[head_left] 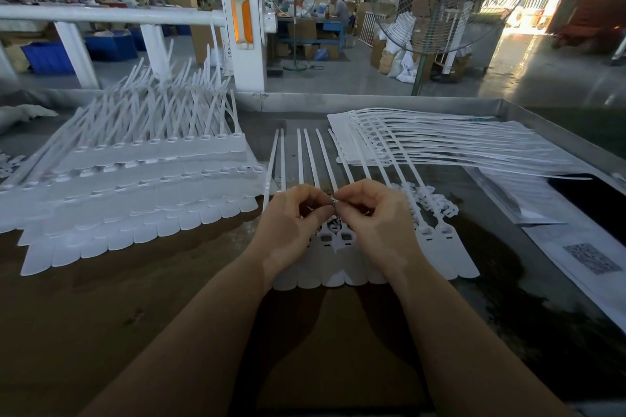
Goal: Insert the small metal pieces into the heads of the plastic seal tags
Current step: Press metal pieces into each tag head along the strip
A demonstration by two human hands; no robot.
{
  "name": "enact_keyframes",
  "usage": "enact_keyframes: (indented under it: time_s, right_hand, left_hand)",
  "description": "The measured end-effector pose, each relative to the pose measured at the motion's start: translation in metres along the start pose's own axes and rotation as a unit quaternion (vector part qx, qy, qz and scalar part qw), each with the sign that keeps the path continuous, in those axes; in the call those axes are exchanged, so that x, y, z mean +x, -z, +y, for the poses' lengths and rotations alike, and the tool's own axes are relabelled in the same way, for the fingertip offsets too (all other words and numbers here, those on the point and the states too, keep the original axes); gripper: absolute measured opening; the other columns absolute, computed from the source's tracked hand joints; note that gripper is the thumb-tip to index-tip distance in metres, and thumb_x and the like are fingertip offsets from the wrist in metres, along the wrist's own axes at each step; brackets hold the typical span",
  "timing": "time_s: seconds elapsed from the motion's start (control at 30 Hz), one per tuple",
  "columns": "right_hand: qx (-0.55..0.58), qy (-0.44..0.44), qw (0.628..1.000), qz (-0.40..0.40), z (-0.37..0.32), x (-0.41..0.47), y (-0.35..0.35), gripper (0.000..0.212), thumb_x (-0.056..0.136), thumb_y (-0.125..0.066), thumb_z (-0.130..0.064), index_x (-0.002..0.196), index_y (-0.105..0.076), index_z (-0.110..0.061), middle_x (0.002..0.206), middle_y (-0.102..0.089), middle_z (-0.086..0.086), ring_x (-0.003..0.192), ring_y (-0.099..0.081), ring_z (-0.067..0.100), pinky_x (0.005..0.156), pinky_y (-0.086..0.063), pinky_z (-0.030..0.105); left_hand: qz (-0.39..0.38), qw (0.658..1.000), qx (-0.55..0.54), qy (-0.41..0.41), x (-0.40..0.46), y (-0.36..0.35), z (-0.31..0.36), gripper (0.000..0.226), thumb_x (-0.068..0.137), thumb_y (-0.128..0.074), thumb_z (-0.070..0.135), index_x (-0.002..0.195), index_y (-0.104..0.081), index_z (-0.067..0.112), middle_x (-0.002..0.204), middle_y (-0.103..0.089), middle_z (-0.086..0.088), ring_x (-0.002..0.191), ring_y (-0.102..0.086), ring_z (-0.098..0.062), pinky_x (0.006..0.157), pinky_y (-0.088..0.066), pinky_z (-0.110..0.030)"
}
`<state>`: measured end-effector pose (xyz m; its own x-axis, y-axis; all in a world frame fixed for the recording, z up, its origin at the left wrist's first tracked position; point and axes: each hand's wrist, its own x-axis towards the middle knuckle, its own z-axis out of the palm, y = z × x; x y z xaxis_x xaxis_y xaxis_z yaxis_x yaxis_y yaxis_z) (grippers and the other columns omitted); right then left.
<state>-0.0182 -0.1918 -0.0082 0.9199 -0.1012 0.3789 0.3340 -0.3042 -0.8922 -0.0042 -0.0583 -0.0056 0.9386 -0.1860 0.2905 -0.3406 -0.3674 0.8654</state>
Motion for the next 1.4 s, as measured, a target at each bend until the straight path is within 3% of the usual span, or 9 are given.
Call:
enact_keyframes:
  time_s: [0.2,0.33,0.5,0.73,0.93,1.13,1.23,1.3,1.4]
  right_hand:
    - [0.018,-0.013,1.000,0.007,-0.002,0.000,0.001,0.014,0.085,-0.061,-0.002,0.085,-0.066,-0.015,0.077,-0.068,0.001,0.068,-0.063,0.005,0.059,-0.048,0.012]
    - [0.008,-0.010,1.000,0.002,-0.003,0.000,0.001,0.009,0.084,-0.064,-0.005,0.086,-0.067,-0.013,0.078,-0.069,0.002,0.072,-0.065,0.009,0.064,-0.051,0.015]
    - [0.032,-0.007,0.999,0.008,-0.003,0.000,0.002,0.012,0.081,-0.067,-0.003,0.082,-0.066,-0.015,0.075,-0.068,0.002,0.069,-0.065,0.007,0.061,-0.049,0.012]
    - [0.014,-0.003,1.000,0.003,-0.002,0.001,0.001,0.012,0.081,-0.069,-0.007,0.085,-0.065,-0.018,0.077,-0.067,-0.002,0.069,-0.062,0.000,0.061,-0.047,0.009]
    - [0.037,-0.007,0.999,-0.002,-0.001,-0.001,0.002,0.015,0.082,-0.067,-0.003,0.085,-0.064,-0.017,0.076,-0.068,-0.003,0.069,-0.065,0.001,0.061,-0.048,0.009]
    - [0.015,-0.017,1.000,0.015,0.001,0.000,0.001,0.015,0.083,-0.063,0.000,0.084,-0.066,-0.014,0.078,-0.069,-0.001,0.073,-0.066,0.004,0.063,-0.049,0.010]
    - [-0.086,-0.021,0.991,0.100,0.005,0.001,0.005,0.014,0.088,-0.058,-0.004,0.092,-0.067,-0.015,0.086,-0.068,-0.004,0.082,-0.064,0.009,0.072,-0.049,0.013]
    - [-0.188,-0.033,0.967,0.168,0.009,0.002,0.010,0.019,0.090,-0.052,-0.004,0.100,-0.066,-0.013,0.095,-0.068,-0.001,0.087,-0.061,0.011,0.084,-0.050,0.024]
    - [-0.270,-0.073,0.941,0.192,0.012,0.003,0.015,0.032,0.087,-0.047,0.003,0.108,-0.064,-0.014,0.103,-0.067,0.001,0.084,-0.055,0.010,0.089,-0.048,0.038]
  left_hand:
    - [0.009,1.000,-0.017,-0.009,0.000,0.001,0.000,0.006,0.086,-0.062,0.007,0.087,-0.065,0.013,0.078,-0.062,0.005,0.068,-0.053,-0.003,0.061,-0.042,-0.008]
    - [0.011,0.999,-0.043,-0.015,-0.001,0.001,0.000,0.010,0.083,-0.064,0.002,0.091,-0.068,0.005,0.081,-0.067,0.000,0.076,-0.062,-0.005,0.070,-0.048,-0.011]
    - [0.024,0.997,-0.079,-0.005,-0.003,0.002,0.002,0.013,0.081,-0.065,0.000,0.090,-0.070,0.008,0.087,-0.071,-0.005,0.084,-0.066,-0.011,0.077,-0.052,-0.016]
    - [0.024,0.998,-0.060,-0.011,-0.003,0.003,0.004,0.017,0.083,-0.063,0.003,0.088,-0.070,0.018,0.088,-0.069,0.003,0.081,-0.063,-0.009,0.074,-0.050,-0.012]
    - [0.011,0.994,-0.113,0.006,-0.005,0.002,0.006,0.015,0.085,-0.062,0.005,0.090,-0.070,0.017,0.087,-0.070,0.004,0.080,-0.065,0.000,0.069,-0.047,-0.007]
    - [0.025,0.995,-0.099,0.015,-0.004,0.002,0.003,0.018,0.082,-0.064,0.000,0.092,-0.071,0.013,0.089,-0.070,0.001,0.080,-0.066,-0.004,0.072,-0.049,-0.009]
    - [0.031,0.995,-0.098,0.017,-0.003,0.001,0.001,0.019,0.081,-0.064,-0.003,0.090,-0.068,0.013,0.087,-0.070,-0.001,0.076,-0.065,0.000,0.071,-0.049,-0.008]
    - [0.034,0.994,-0.099,0.019,-0.002,0.000,0.000,0.018,0.082,-0.063,-0.004,0.090,-0.067,0.012,0.084,-0.068,0.001,0.073,-0.064,0.004,0.068,-0.048,-0.007]
    - [0.039,0.995,-0.087,0.015,-0.002,0.000,0.000,0.016,0.084,-0.062,-0.002,0.088,-0.067,0.013,0.083,-0.067,0.004,0.073,-0.062,0.006,0.069,-0.047,-0.006]
